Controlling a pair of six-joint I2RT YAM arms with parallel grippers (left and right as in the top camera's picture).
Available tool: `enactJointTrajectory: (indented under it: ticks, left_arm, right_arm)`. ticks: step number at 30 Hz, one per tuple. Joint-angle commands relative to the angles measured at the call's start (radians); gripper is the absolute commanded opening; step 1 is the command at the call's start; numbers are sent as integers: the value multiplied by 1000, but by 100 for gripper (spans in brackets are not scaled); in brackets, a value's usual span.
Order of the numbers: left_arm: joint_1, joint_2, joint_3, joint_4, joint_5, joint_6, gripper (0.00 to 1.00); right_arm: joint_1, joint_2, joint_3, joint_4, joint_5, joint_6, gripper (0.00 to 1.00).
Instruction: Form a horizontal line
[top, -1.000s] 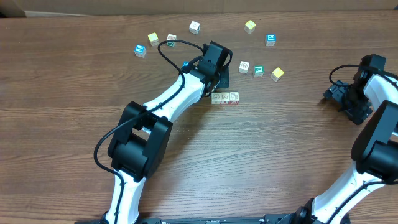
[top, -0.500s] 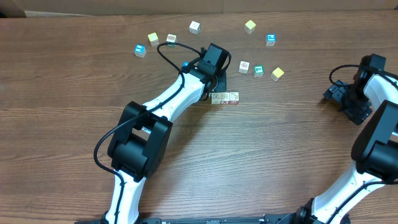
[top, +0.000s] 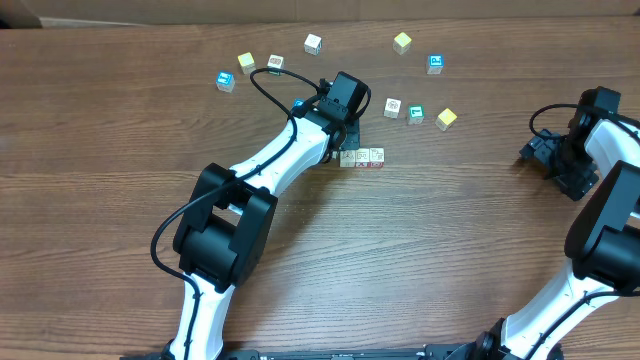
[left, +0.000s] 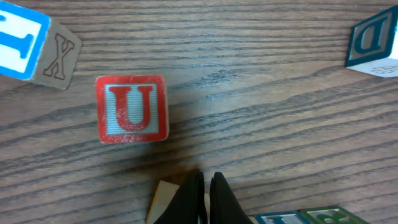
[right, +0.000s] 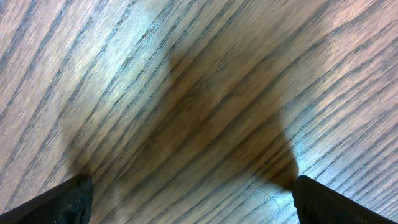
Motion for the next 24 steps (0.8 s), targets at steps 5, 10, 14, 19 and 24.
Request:
enactJointTrajectory:
  ticks: [5,10,14,19,24]
  left_arm:
    - [6,5,13,-20,-24,20,4]
    - [6,5,13,-31,-24,20,4]
    - [6,5,13,-32,-24,20,4]
    - [6,5,13,-37,-24,20,4]
    - [6,5,13,-39,-24,20,4]
  right_arm:
    - [-6,11,-9,0,26,0,100]
    - [-6,11,-10,0,26,0,100]
    - [-6,11,-10,0,26,1,100]
    - [-6,11,-10,-1,26,0,100]
    - [-6,11,-10,0,26,1,100]
